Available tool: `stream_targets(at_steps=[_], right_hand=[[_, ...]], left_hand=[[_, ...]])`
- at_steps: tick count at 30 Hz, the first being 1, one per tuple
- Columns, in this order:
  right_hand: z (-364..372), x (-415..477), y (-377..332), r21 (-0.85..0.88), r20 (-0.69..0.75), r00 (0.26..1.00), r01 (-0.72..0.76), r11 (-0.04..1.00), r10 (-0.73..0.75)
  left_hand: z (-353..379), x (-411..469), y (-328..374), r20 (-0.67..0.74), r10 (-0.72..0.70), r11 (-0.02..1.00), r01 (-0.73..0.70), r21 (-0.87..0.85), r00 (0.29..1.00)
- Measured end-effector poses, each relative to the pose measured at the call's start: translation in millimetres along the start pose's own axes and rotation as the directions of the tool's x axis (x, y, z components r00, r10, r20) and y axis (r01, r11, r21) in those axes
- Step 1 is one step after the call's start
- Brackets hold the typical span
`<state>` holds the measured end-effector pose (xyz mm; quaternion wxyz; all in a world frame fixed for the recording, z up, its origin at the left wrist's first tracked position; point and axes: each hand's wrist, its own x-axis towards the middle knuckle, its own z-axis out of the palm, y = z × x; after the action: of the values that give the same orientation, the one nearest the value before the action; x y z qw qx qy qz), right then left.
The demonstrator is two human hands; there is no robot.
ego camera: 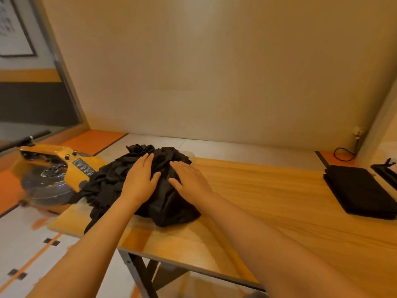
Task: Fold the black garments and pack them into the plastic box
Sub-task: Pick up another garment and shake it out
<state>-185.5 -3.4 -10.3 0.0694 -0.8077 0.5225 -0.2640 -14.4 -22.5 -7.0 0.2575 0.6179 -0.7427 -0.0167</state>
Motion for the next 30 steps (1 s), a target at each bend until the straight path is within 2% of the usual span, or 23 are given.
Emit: stream_targets(at_steps=[3,6,9,12,15,19,25,28,30], right_hand=[[11,25,-14,0.021,0.013,1.000,0.021,1.000,-0.022],[17,44,-22,-0.002,0.038,0.997,0.063,0.998,-0.063],[14,56,-27,-0.010,-0.052,0.996,0.070,0.998,-0.070],[-4,60,-29,0.150,-0.080,0.997,0.000,0.989,0.012],[-32,63,-25,0.276,-0.031,0.999,0.016,0.961,-0.007],[-80,61,-13,0.302,-0.094,0.993,0.102,0.948,-0.076],[-158,50,7,0.169,-0.243,0.966,0.135,0.976,-0.091],[-203,35,18,0.048,-0.350,0.933,0.106,0.993,-0.083],[-229,24,24,0.031,-0.375,0.925,0.077,0.997,-0.059]], left_hand=[[-4,-1,-14,0.009,-0.086,0.989,0.087,-0.124,0.996],[-16,4,-22,-0.065,-0.022,0.993,0.014,-0.120,0.998],[-34,10,-21,-0.105,0.050,0.975,-0.072,-0.211,0.993],[-53,16,-7,-0.113,0.062,0.948,-0.094,-0.304,0.992],[-72,26,10,-0.126,0.092,0.947,-0.126,-0.296,0.988],[-97,43,39,-0.100,0.204,0.948,-0.222,-0.230,0.974],[-128,73,101,-0.065,0.286,0.932,-0.294,-0.214,0.956],[-139,73,144,-0.064,0.310,0.896,-0.314,-0.315,0.949],[-142,71,167,-0.086,0.296,0.851,-0.303,-0.429,0.951]])
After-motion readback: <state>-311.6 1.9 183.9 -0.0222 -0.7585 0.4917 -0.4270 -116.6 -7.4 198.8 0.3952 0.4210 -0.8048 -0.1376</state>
